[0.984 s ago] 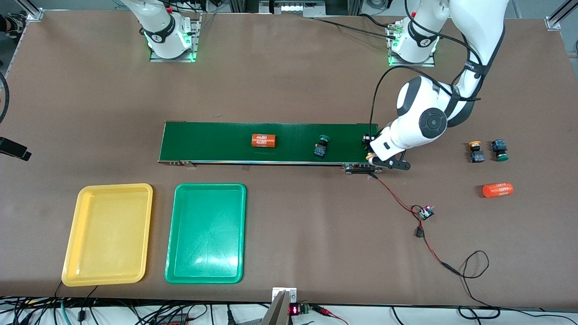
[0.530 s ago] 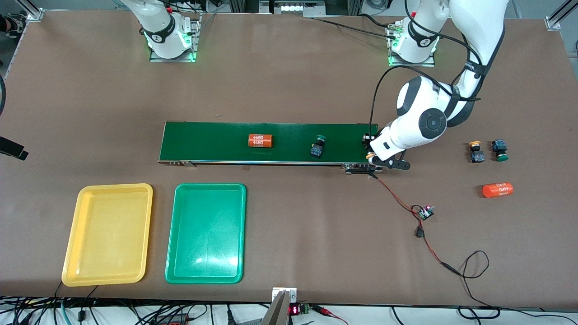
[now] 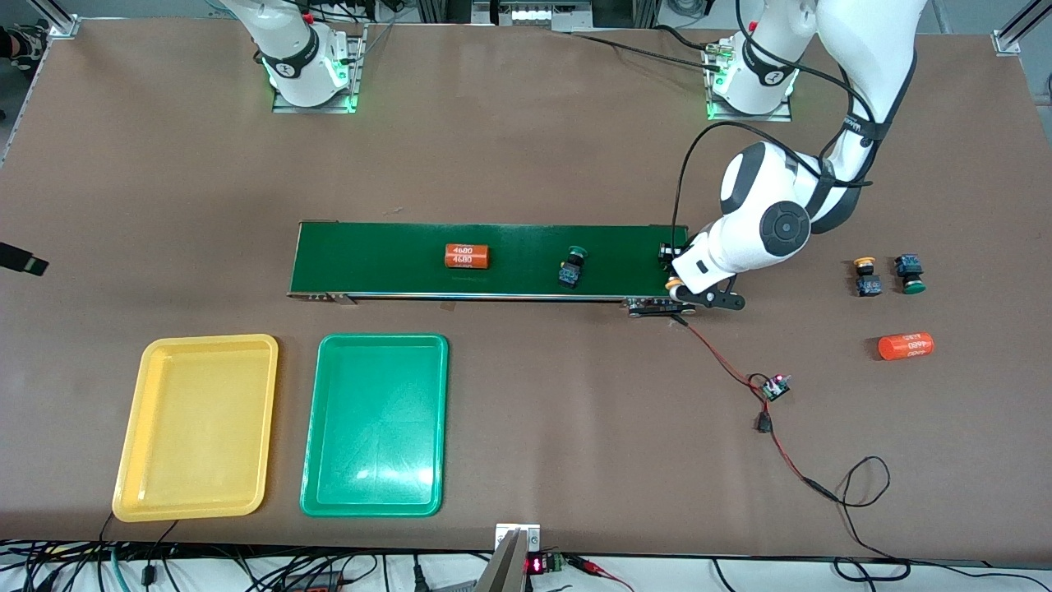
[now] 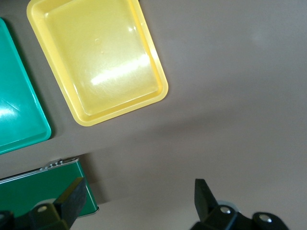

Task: Sort buttons by color to trays
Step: 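Place the yellow-capped button on the conveyor belt and open the left gripper, then grasp the next blue-bodied push button with the left gripper, then carry the button to the conveyor while the right gripper reaches the belt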

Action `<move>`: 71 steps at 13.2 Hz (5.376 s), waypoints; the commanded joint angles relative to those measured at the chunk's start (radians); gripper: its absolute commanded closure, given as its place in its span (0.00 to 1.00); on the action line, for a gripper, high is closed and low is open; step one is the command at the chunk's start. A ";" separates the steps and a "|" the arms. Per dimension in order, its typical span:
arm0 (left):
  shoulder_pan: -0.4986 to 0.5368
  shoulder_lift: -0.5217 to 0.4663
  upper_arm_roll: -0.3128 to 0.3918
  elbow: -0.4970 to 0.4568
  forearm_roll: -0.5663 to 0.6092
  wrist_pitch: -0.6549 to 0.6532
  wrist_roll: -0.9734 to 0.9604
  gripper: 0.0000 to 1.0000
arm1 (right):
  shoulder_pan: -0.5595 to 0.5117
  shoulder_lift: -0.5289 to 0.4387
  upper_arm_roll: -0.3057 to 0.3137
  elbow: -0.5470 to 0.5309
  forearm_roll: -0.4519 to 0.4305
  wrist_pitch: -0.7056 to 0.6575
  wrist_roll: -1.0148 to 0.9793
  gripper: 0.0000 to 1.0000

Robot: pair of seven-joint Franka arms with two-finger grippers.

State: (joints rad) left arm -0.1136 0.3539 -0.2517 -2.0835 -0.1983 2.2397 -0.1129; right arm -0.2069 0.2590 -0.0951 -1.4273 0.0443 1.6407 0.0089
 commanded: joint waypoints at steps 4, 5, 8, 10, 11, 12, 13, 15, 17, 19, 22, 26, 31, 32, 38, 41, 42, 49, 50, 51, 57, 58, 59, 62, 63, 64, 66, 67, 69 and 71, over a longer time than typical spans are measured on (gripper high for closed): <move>0.023 -0.107 0.009 0.016 -0.021 -0.017 0.010 0.00 | 0.020 -0.015 0.018 0.001 -0.032 -0.019 -0.012 0.00; 0.049 -0.130 0.009 0.017 -0.020 -0.037 0.010 0.00 | 0.029 -0.015 0.018 0.002 -0.050 -0.019 -0.027 0.00; 0.196 -0.145 0.018 0.017 0.002 -0.121 0.007 0.00 | 0.084 0.006 0.018 0.001 -0.138 -0.024 -0.033 0.00; 0.345 -0.132 0.019 0.017 0.036 -0.158 0.007 0.00 | 0.115 0.006 0.017 -0.001 -0.176 -0.033 -0.027 0.00; 0.392 -0.121 0.019 0.017 0.052 -0.181 0.007 0.00 | 0.115 0.006 0.017 -0.002 -0.176 -0.033 -0.029 0.00; 0.429 -0.112 0.019 0.016 0.084 -0.190 0.009 0.00 | 0.116 0.006 0.017 -0.002 -0.176 -0.035 -0.029 0.00; 0.458 -0.104 0.019 0.016 0.114 -0.192 0.009 0.00 | 0.116 0.006 0.018 -0.002 -0.176 -0.041 -0.030 0.00; 0.529 -0.096 0.017 0.016 0.152 -0.193 0.010 0.00 | 0.116 0.008 0.018 -0.005 -0.172 -0.044 -0.023 0.00; 0.587 -0.073 0.019 0.017 0.174 -0.189 0.044 0.00 | 0.116 0.008 0.018 -0.009 -0.170 -0.059 -0.018 0.00; 0.630 -0.046 0.017 0.020 0.238 -0.174 0.074 0.00 | 0.121 0.006 0.017 -0.010 -0.169 -0.061 -0.017 0.00; 0.656 0.055 0.017 0.130 0.257 -0.169 0.122 0.00 | 0.112 0.006 0.015 -0.012 -0.143 -0.061 -0.056 0.00; 0.692 0.143 0.017 0.189 0.273 -0.151 0.214 0.00 | 0.124 0.006 0.020 -0.019 -0.141 -0.058 -0.060 0.00; 0.698 0.151 0.017 0.134 0.323 -0.043 0.255 0.00 | 0.136 0.008 0.018 -0.028 -0.015 -0.067 -0.026 0.00; 0.707 0.143 0.017 0.103 0.321 -0.001 0.289 0.00 | 0.136 0.009 0.018 -0.028 -0.015 -0.070 -0.014 0.00; 0.736 0.089 0.017 -0.052 0.321 0.211 0.348 0.00 | 0.060 -0.029 0.006 -0.030 -0.008 -0.177 -0.047 0.00; 0.736 0.066 0.017 -0.108 0.323 0.280 0.352 0.14 | 0.027 -0.060 0.005 -0.028 0.020 -0.237 -0.084 0.00; 0.735 0.054 0.019 -0.116 0.323 0.282 0.352 0.39 | 0.024 -0.061 0.005 -0.028 0.020 -0.254 -0.086 0.00; 0.730 0.007 0.006 -0.132 0.336 0.204 0.386 1.00 | 0.024 -0.228 0.008 -0.247 0.025 -0.166 -0.148 0.00; 0.727 -0.013 0.002 -0.127 0.336 0.167 0.386 1.00 | 0.024 -0.271 0.008 -0.324 0.026 -0.104 -0.147 0.00; 0.726 -0.027 -0.001 -0.122 0.336 0.140 0.386 1.00 | 0.027 -0.312 0.009 -0.399 0.026 -0.040 -0.144 0.00; 0.720 -0.095 -0.151 -0.048 0.324 -0.081 0.334 1.00 | 0.032 -0.555 0.014 -0.783 0.063 0.229 -0.122 0.00; 0.717 -0.095 -0.182 -0.031 0.326 -0.112 0.320 1.00 | 0.040 -0.572 0.015 -0.811 0.063 0.244 -0.110 0.00; 0.698 -0.093 -0.205 -0.005 0.324 -0.149 0.317 1.00 | 0.052 -0.589 0.017 -0.843 0.065 0.269 -0.075 0.00; 0.622 -0.093 -0.212 0.025 0.324 -0.192 0.276 1.00 | 0.112 -0.598 0.020 -0.897 0.069 0.339 0.064 0.00; 0.599 -0.092 -0.219 0.034 0.324 -0.207 0.266 1.00 | 0.124 -0.598 0.026 -0.906 0.069 0.356 0.089 0.00; 0.586 -0.089 -0.241 0.048 0.324 -0.224 0.225 1.00 | 0.130 -0.595 0.040 -0.910 0.069 0.369 0.115 0.00; 0.580 -0.084 -0.302 0.075 0.324 -0.241 0.150 1.00 | 0.141 -0.584 0.072 -0.920 0.069 0.407 0.181 0.00; 0.577 -0.078 -0.339 0.095 0.324 -0.253 0.118 1.00 | 0.144 -0.575 0.093 -0.924 0.069 0.431 0.206 0.00; 0.536 -0.041 -0.368 0.146 0.326 -0.310 0.029 1.00 | 0.167 -0.528 0.149 -0.924 0.068 0.479 0.246 0.00; 0.468 -0.032 -0.368 0.163 0.326 -0.316 -0.034 1.00 | 0.193 -0.488 0.169 -0.924 0.068 0.525 0.270 0.00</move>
State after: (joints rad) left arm 0.4021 0.2855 -0.6169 -1.9724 0.1174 1.9594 -0.0871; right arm -0.0353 -0.2712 0.0591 -2.3510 0.1004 2.1223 0.2502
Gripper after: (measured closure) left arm 0.595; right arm 0.000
